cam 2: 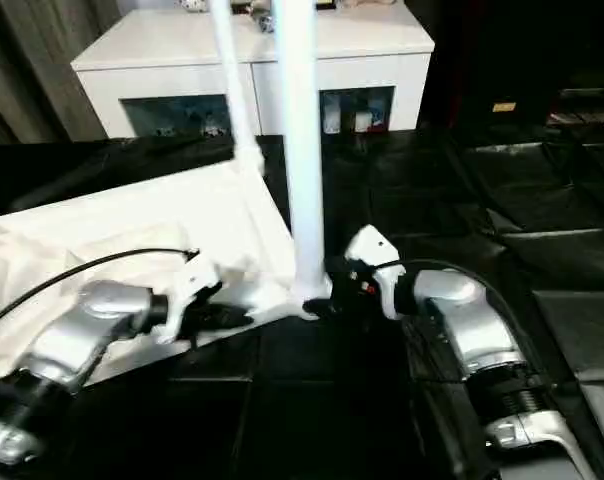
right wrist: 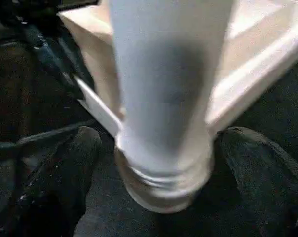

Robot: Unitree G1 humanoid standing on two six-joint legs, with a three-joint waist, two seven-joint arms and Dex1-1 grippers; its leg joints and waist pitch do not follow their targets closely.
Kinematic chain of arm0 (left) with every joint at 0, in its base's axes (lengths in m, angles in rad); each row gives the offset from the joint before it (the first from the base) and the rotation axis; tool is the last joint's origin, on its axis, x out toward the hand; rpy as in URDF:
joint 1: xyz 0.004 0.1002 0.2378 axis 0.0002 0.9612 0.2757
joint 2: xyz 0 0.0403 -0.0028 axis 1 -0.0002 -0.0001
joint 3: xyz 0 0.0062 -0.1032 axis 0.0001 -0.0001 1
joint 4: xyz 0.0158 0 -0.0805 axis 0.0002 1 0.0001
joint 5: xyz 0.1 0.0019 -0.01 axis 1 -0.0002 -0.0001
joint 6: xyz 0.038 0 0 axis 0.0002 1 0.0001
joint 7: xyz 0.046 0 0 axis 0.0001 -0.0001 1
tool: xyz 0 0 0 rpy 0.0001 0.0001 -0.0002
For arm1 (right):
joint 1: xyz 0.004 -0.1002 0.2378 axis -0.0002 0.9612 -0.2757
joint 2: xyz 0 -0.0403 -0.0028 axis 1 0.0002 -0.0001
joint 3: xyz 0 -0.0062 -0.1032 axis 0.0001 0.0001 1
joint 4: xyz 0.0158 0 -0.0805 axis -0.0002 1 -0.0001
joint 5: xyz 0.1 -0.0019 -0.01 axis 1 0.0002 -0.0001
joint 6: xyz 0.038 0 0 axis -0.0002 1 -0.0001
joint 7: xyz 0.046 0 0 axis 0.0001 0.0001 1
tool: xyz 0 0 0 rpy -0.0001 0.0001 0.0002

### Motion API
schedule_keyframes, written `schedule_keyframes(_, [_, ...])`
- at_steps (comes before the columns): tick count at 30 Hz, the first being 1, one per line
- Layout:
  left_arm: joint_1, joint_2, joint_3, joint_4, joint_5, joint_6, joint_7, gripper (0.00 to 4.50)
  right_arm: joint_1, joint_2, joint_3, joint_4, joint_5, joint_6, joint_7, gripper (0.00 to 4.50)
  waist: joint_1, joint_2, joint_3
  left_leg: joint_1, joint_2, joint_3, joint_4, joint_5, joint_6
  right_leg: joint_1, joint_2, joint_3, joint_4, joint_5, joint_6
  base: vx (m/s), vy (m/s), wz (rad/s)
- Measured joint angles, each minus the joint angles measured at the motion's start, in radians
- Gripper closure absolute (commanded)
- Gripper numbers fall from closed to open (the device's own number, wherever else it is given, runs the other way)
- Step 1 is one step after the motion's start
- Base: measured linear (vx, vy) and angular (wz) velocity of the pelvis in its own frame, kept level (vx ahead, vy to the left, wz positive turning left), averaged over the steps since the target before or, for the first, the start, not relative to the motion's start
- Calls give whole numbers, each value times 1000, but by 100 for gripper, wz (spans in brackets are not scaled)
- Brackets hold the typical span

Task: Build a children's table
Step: Rotate leg to tighten

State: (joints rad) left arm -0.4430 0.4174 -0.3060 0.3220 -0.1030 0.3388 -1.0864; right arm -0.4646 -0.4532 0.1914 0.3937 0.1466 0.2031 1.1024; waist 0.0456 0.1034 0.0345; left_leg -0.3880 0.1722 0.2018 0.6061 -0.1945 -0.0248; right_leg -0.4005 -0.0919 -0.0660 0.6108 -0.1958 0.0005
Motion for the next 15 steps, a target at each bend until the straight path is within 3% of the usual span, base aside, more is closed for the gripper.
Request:
schedule_keyframes(1, [0, 0, -1, 0, 0, 0, -1, 450, 0, -1, 3, 0, 0, 2, 6, 52, 2, 0, 0, 0, 0, 0, 0, 0, 0, 0, 0, 0, 0, 0, 0, 0, 0, 0])
schedule_keyframes(15, [7, 9, -5, -15, -2, 8, -24, 450, 0, 0, 2, 10, 8, 13, 23, 151, 12, 0, 0, 0, 0, 0, 1, 0, 0, 0, 0, 0, 0, 0, 0, 0, 0, 0])
